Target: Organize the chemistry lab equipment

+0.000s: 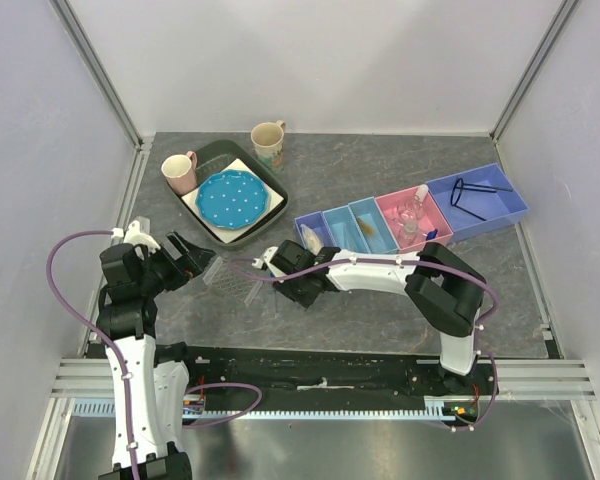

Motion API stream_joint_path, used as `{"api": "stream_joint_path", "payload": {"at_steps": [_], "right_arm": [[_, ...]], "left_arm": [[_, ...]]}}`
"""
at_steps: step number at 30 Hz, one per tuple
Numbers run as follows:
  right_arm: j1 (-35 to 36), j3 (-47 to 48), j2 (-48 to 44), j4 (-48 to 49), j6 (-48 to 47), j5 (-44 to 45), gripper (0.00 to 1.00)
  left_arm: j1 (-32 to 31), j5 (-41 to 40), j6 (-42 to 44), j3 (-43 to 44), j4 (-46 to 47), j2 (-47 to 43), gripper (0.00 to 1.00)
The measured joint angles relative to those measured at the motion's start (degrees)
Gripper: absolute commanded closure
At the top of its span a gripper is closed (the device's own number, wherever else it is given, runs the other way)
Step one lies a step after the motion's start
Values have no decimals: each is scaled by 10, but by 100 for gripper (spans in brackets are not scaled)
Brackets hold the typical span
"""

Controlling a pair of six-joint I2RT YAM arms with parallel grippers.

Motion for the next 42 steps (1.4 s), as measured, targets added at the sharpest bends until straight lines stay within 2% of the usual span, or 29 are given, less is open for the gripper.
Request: {"api": "stream_joint_path", "payload": {"at_steps": [3,9,15,23,27,31,36,42], "right_arm": [[-9,0,1,1,7,0,66],[-20,0,2,3,18,0,81],[-32,0,2,6,27,3,87],[-50,-7,-19,13,27,12,88],[-61,-15,-53,21,28,-13,88],[-64,-26,-94,33,26,-62,89],[-64,-47,-136,48,21,-137,89],[-64,-53,-154,59,15,-224,89]], "left_arm": [[0,0,0,0,0,0,7],[0,0,0,0,0,0,7],[0,0,0,0,0,0,7],[-1,9,0,0,0,9,9],[-4,26,0,0,1,16,11],[-5,79,-7,-11,16,30,14],[-22,155,-63,-74,78,35,15],[-125,170,-189,-160,187,20,16]]}}
